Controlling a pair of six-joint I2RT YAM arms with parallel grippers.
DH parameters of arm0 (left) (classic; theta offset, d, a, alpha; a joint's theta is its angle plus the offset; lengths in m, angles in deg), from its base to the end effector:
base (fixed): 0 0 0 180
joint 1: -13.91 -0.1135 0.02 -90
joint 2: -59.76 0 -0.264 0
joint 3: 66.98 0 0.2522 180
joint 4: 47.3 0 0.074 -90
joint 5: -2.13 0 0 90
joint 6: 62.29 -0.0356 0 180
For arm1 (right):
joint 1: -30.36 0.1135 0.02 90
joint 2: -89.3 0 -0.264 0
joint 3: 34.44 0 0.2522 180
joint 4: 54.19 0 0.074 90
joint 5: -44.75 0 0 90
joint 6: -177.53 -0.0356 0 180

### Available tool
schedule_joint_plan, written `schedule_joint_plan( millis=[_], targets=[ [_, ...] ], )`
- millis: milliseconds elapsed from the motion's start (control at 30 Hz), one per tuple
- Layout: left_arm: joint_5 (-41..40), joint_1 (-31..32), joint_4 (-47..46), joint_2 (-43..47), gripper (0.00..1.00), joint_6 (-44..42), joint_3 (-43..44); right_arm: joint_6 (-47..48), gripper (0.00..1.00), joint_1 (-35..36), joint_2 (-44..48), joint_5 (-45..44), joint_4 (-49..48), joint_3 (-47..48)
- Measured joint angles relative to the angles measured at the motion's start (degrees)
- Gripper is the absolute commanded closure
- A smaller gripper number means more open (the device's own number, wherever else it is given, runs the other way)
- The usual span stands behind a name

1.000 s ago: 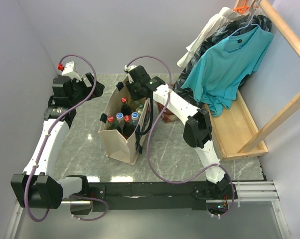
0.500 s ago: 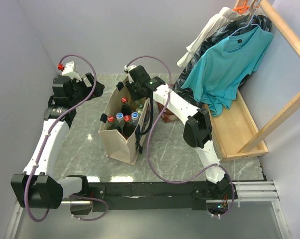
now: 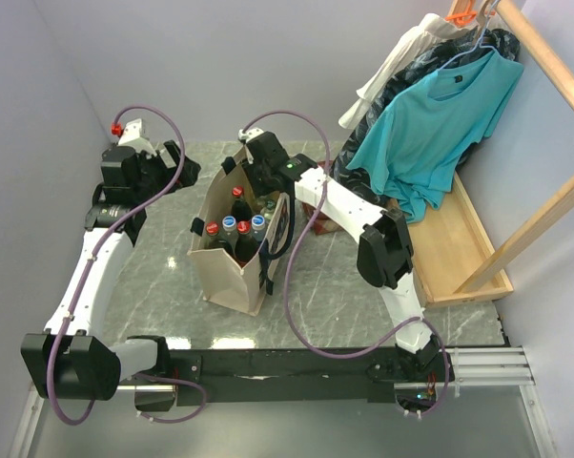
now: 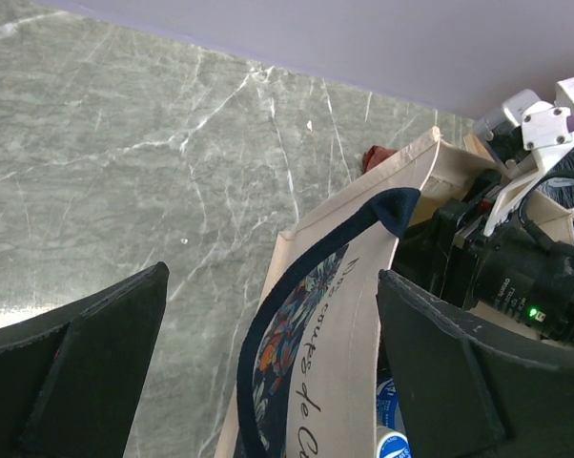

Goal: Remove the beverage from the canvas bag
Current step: Take out the drink from the canvas bag.

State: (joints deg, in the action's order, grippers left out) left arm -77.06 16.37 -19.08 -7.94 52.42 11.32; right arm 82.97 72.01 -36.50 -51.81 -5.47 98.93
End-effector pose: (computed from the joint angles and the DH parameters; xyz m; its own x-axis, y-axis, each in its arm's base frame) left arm 0.2710 -0.0183 0.3712 -0.3670 -0.3952 -0.8421 0.0741 0.8900 -0.4500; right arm 0.3814 0.3338 0.2889 -0.5375 -0.3724 -0.7566 -0.5550 0.8317 -0.0151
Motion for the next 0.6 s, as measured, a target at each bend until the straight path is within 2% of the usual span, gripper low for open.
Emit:
schedule_joint_plan(
  millis=[200,400,600],
  targets=[
    [0.7,0.0,0.0,0.0,0.04,0.0,-0.3,0.2,1.0,0.3,0.1,-1.4,-0.7,-0.2],
    [1.4,0.0,0.0,0.0,0.04,0.1,-0.3,1.3,1.0,1.0,3.8,-3.5,-5.6,-6.4],
    [1.4,0.0,0.0,0.0,0.04,0.2,-0.3,2.1,1.0,1.1,6.1,-5.1,-8.8,-8.3]
  ],
)
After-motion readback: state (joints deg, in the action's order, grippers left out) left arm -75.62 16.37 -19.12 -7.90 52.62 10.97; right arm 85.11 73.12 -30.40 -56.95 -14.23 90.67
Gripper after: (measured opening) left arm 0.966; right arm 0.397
